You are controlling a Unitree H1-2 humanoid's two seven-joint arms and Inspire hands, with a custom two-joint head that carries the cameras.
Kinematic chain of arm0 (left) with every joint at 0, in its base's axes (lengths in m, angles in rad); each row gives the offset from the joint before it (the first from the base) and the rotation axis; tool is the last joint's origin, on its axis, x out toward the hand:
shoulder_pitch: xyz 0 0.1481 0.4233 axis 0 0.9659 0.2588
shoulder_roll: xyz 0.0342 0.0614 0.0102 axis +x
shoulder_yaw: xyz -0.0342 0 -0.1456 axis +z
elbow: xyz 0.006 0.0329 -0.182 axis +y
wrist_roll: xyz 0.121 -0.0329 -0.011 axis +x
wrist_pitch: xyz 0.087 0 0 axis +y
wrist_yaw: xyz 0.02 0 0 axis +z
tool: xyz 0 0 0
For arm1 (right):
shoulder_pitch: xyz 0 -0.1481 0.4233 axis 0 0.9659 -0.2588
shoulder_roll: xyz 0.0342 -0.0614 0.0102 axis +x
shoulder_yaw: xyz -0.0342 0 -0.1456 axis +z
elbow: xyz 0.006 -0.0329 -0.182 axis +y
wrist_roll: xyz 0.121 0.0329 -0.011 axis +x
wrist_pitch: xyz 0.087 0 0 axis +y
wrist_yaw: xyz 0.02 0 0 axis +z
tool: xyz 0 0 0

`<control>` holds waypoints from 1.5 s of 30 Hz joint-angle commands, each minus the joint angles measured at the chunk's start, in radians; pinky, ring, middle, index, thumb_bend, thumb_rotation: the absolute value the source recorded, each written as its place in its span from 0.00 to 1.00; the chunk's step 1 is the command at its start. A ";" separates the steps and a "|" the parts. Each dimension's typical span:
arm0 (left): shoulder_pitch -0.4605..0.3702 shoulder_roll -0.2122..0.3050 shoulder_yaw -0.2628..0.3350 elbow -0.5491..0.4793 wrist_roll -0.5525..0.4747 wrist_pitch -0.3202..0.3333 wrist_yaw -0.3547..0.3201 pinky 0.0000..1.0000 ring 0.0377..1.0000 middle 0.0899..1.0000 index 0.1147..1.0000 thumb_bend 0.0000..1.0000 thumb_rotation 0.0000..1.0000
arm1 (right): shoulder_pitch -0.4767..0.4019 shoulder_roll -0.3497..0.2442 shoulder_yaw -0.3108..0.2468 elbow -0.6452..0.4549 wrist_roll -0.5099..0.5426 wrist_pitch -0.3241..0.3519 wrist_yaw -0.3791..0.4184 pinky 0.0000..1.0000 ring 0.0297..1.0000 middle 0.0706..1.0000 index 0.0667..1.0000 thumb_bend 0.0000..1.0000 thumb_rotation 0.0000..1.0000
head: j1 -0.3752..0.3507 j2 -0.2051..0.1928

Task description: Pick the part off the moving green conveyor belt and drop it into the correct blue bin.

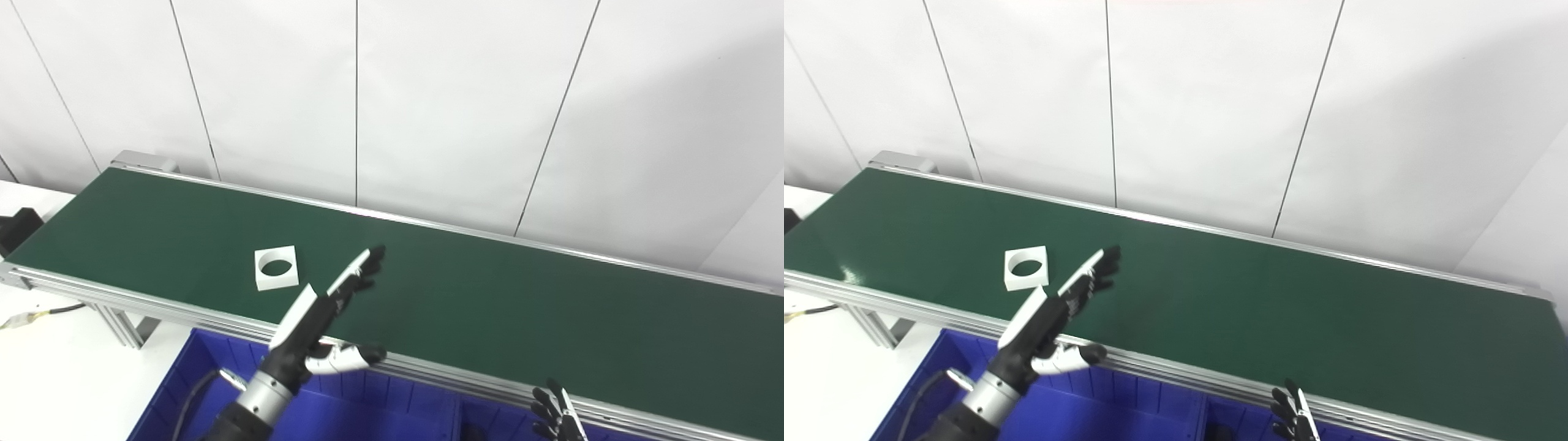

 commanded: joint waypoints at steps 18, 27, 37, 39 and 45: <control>-0.308 0.123 0.028 0.305 0.182 0.050 0.058 0.94 1.00 1.00 0.98 0.79 0.37 | -0.004 0.021 -0.002 -0.037 0.000 -0.098 -0.022 0.80 0.87 0.88 1.00 0.84 0.46 | -0.038 0.064; -0.403 0.153 0.000 0.450 0.245 0.056 0.071 0.91 1.00 1.00 0.97 0.80 0.23 | -0.009 0.020 0.000 -0.029 -0.003 -0.112 -0.025 0.79 0.86 0.88 1.00 0.84 0.49 | -0.033 0.075; -0.505 0.206 -0.098 0.576 0.441 0.126 0.081 0.98 1.00 1.00 0.96 0.86 0.26 | -0.006 0.018 -0.003 -0.013 0.004 -0.141 -0.026 0.78 0.86 0.88 1.00 0.84 0.51 | -0.023 0.081; -0.512 0.213 -0.116 0.583 0.463 0.141 0.077 1.00 1.00 1.00 0.96 0.86 0.25 | -0.005 0.017 -0.003 -0.013 0.004 -0.143 -0.026 0.78 0.85 0.88 1.00 0.84 0.52 | -0.022 0.082; -0.539 0.230 -0.166 0.657 0.512 0.150 0.085 1.00 1.00 1.00 0.97 0.85 0.26 | -0.002 0.016 -0.005 0.001 0.004 -0.167 -0.030 0.78 0.85 0.88 1.00 0.84 0.53 | -0.019 0.081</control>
